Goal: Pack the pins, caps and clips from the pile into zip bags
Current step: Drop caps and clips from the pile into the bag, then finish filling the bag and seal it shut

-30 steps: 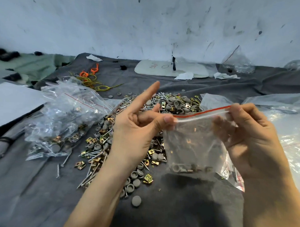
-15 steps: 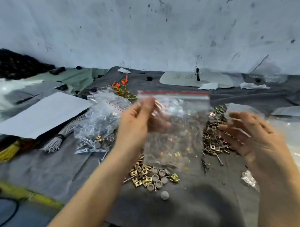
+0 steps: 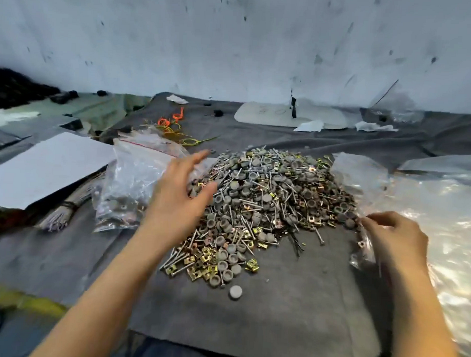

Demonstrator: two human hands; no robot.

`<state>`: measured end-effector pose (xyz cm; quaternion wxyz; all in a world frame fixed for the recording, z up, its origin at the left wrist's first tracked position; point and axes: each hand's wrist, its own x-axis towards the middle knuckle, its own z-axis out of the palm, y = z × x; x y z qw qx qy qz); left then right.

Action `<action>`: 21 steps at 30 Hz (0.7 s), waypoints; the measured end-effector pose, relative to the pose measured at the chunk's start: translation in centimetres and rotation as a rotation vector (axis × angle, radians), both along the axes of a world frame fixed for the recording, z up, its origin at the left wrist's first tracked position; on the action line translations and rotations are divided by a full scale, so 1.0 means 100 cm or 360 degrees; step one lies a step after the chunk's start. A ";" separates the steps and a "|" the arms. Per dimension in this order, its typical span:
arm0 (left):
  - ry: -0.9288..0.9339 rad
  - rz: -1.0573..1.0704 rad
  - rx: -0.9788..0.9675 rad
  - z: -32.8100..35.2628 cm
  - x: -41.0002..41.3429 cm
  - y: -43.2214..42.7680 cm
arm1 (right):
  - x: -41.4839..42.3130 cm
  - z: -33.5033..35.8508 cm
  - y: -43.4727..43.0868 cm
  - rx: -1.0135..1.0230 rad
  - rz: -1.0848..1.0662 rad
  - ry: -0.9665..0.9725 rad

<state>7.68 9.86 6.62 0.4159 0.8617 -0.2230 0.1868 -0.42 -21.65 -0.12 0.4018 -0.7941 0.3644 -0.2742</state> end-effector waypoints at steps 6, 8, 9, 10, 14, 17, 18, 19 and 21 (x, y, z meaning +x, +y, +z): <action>0.0004 -0.0378 0.0449 -0.097 -0.107 0.051 | -0.002 -0.009 -0.008 0.0072 0.0039 -0.0024; 0.0264 -0.0348 0.0368 -0.123 -0.120 0.073 | -0.002 -0.011 -0.010 0.0109 0.0047 -0.0049; 0.0239 -0.0364 0.0534 -0.133 -0.120 0.077 | -0.003 -0.011 -0.011 0.0121 0.0055 -0.0060; 0.0142 -0.0409 0.0649 -0.135 -0.118 0.076 | -0.003 -0.011 -0.012 0.0125 0.0061 -0.0064; -0.0005 -0.0514 0.0439 -0.108 -0.106 0.055 | -0.001 -0.013 -0.012 0.0078 0.0071 -0.0032; 0.0341 -0.0629 -0.0364 -0.086 -0.099 0.018 | 0.002 -0.012 -0.010 -0.0007 0.0064 0.0031; 0.0471 -0.0618 -0.0546 -0.074 -0.092 0.000 | 0.004 -0.012 -0.009 -0.0026 0.0068 0.0054; 0.0641 -0.0629 -0.0702 -0.066 -0.084 -0.020 | 0.005 -0.011 -0.009 -0.0038 0.0071 0.0073; 0.0838 -0.0717 -0.0806 -0.048 -0.066 -0.061 | 0.007 -0.012 -0.007 -0.0081 0.0072 0.0126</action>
